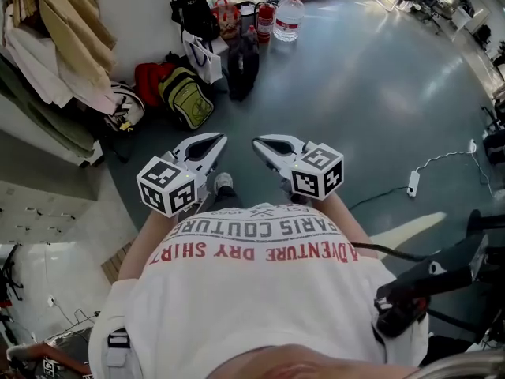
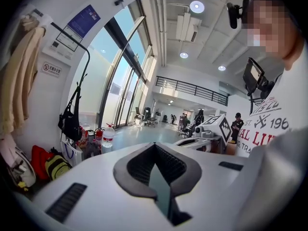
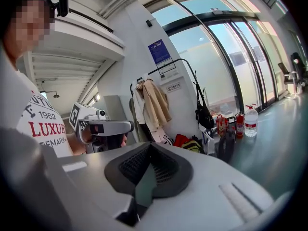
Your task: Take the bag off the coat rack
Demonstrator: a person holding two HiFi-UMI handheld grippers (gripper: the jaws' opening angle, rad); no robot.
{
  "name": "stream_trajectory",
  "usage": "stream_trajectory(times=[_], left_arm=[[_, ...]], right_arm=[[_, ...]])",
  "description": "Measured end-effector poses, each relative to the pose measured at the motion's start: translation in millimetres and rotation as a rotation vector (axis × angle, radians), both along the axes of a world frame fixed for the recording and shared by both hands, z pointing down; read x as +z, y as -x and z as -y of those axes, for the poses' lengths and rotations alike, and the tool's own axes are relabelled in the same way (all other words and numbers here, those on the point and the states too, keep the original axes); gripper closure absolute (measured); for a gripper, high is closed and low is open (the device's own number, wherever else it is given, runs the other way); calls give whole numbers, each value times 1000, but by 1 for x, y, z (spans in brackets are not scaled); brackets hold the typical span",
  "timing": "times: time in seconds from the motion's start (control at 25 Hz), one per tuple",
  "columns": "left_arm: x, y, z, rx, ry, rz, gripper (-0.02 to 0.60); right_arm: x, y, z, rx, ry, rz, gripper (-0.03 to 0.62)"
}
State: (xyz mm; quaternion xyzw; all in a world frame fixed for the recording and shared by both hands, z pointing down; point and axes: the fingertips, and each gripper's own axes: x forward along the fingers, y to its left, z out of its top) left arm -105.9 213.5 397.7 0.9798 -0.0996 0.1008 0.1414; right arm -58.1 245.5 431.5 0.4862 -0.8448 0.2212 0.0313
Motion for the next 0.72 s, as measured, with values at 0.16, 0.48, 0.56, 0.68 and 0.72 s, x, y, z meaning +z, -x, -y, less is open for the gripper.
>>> stream_trajectory(times=[0.16,0.48,0.56,0.68,0.72], left_arm=[[19,-23,43,20,27,15,581],[43,-84,212,69,25,21,580],[40,-92,264,65,-8,20,580],[28,-97,341,50,-36,15,581],[24,-98,364,44,-37,11,580]], right_arm=[[18,-20,39,14,39,23,592],[42,-89,204,108,94,38,592],[38,-101,258,121,94,46,592],[23,-114,339,125,75,34,592],[17,-117,363,126,66,29,592]])
